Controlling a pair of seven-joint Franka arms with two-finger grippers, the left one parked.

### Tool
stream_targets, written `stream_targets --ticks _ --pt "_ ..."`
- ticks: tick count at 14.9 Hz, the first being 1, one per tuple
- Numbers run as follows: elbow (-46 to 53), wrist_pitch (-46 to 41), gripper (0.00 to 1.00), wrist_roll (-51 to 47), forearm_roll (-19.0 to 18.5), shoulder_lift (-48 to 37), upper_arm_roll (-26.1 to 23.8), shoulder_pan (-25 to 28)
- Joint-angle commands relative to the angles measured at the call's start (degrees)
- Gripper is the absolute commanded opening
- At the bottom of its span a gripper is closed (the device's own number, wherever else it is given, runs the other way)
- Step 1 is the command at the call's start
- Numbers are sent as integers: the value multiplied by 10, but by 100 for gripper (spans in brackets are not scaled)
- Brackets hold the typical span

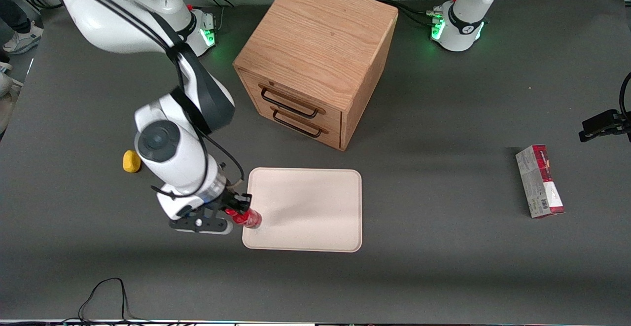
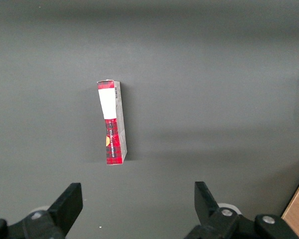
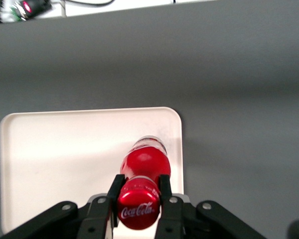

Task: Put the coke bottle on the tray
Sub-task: 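Lift the bottle and carry it over the white tray, then lower the bottle onto the tray and open the right gripper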

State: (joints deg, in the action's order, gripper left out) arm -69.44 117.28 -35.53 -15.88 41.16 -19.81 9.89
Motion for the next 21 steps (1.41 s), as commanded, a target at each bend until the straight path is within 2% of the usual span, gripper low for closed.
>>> stream_targets --ticks 1,3,5,6,7,8,12,15,16,18,19,21 --pt "-26 44 0 -15 -30 11 -3 0" --pt "-37 67 0 -16 -47 22 -3 0" --pt "-40 68 0 -15 -47 24 -3 0" --pt "-40 69 26 -16 -47 29 -3 0" --pt "-40 72 65 -16 -48 29 -2 0" --pt "-40 73 100 -16 -48 29 -2 0" --pt "-40 73 100 -4 -85 29 -1 -1" --pt "-36 69 100 19 -78 19 5 -3" --pt "-38 69 100 40 -59 9 13 -3" --pt "-43 62 100 87 17 -30 42 -1" --pt "-60 44 100 102 34 -52 48 -4" --pt "-82 2 100 111 37 -99 52 -6"
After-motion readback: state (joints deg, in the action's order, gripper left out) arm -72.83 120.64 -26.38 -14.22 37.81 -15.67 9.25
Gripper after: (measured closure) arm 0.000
